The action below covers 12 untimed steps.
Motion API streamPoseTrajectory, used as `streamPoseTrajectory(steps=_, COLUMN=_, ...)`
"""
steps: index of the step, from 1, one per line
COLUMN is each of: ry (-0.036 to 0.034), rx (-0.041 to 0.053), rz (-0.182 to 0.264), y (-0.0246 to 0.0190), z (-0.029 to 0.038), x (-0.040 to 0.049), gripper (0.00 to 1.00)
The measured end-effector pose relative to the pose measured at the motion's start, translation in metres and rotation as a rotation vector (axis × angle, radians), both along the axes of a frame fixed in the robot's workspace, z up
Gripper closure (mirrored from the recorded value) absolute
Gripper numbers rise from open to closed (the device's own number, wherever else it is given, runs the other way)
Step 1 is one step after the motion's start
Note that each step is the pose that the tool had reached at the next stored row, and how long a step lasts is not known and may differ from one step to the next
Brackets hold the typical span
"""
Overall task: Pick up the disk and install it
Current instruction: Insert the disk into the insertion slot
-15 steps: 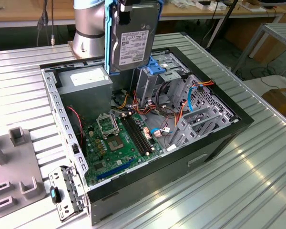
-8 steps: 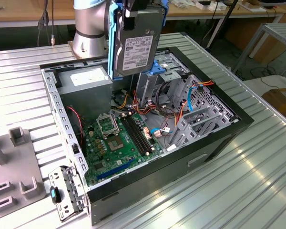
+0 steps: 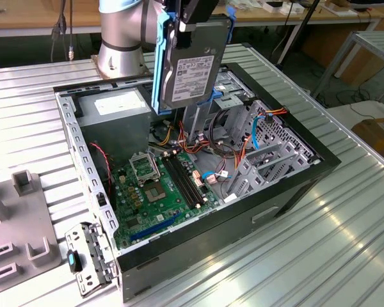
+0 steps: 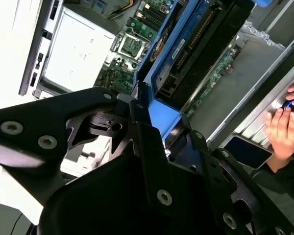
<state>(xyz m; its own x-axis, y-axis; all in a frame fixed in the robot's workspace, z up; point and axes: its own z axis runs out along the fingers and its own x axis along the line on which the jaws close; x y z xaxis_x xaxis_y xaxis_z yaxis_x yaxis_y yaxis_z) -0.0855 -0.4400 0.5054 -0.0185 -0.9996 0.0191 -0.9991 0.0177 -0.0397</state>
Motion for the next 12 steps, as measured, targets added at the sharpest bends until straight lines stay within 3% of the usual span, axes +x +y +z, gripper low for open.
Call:
streamPoseTrajectory(steps=2, ry=0.0032, rx=-0.0001, rz=0.0, y=-0.0063, z=-0.0004, x=0.0028, gripper=0.63)
streamPoseTrajectory(steps=9, ry=0.0052, rx=-0.0084, rz=-0.001, y=-0.0127, z=-0.0034, x=0.0275, gripper=0.63)
streamPoseTrajectory(steps=12, ry=0.0051, rx=-0.0109, rz=-0.001, y=-0.0203, z=-0.0049, x=0.032, gripper=0.63)
